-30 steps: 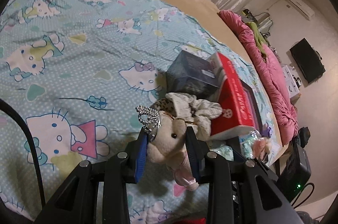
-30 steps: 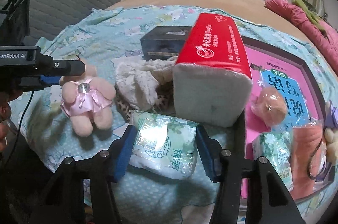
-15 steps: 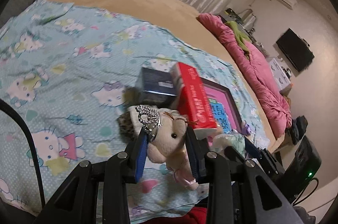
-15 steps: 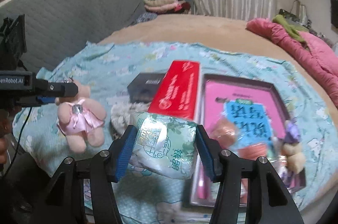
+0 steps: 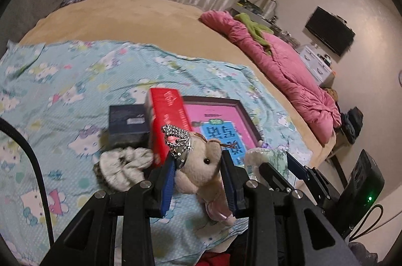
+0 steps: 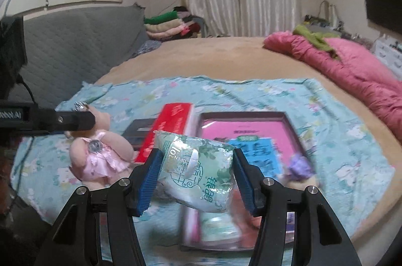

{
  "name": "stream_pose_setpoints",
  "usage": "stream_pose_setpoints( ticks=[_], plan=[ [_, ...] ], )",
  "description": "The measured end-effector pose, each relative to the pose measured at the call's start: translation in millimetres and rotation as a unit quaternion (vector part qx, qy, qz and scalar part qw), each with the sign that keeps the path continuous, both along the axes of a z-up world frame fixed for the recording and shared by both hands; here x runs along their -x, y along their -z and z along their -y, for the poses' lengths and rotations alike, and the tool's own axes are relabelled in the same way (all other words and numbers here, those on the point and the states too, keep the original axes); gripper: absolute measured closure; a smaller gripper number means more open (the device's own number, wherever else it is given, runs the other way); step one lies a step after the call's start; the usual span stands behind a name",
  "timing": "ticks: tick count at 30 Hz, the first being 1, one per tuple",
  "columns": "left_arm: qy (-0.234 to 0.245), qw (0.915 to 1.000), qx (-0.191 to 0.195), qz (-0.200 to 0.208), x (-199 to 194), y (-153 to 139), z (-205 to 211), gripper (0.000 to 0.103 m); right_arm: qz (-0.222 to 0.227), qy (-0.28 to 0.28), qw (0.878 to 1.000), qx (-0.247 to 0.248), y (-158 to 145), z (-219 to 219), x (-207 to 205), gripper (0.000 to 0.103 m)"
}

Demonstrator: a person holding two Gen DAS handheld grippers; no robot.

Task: Organize soft objects
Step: 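Carry the plush bear with the left gripper while the right gripper carries the wipes over the pink book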

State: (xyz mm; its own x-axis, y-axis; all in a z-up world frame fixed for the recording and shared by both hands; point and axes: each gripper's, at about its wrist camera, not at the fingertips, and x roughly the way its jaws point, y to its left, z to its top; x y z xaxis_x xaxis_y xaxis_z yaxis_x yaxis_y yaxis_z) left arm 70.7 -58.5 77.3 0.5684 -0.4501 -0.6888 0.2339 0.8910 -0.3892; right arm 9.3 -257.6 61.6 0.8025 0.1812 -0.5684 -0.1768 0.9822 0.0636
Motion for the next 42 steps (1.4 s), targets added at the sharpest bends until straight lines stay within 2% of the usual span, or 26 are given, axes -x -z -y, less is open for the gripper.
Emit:
stream_pose_setpoints(
  ticks=[11,20,29,37,42],
  plan=[
    [0.049,0.998,-0.029,0.028,-7.6,-18.6,60.0,0.068,0.021,0.077,0.996,-0.027,-14.4,58.7,5.1,0.045],
    [0.066,0.9959,-0.047,0.04,-9.9,-25.9,88.6,0.068,0.034,0.1,0.994,-0.037,-24.0,77.0,10.2,0.045],
    [0.091,0.9944,-0.051,0.016,-17.4,-3.7,108.5,0.068,0.035,0.11,0.993,-0.037,-20.6,84.6,9.6,0.045],
    [0.102,0.9908,-0.088,0.013,-20.1,16.3,127.3,0.068,0.027,0.119,0.992,-0.041,-9.1,94.7,6.8,0.045],
    [0.105,0.9898,-0.096,0.002,-25.4,30.1,134.2,0.068,0.019,0.12,0.992,-0.042,-1.8,97.2,4.1,0.045]
  ],
)
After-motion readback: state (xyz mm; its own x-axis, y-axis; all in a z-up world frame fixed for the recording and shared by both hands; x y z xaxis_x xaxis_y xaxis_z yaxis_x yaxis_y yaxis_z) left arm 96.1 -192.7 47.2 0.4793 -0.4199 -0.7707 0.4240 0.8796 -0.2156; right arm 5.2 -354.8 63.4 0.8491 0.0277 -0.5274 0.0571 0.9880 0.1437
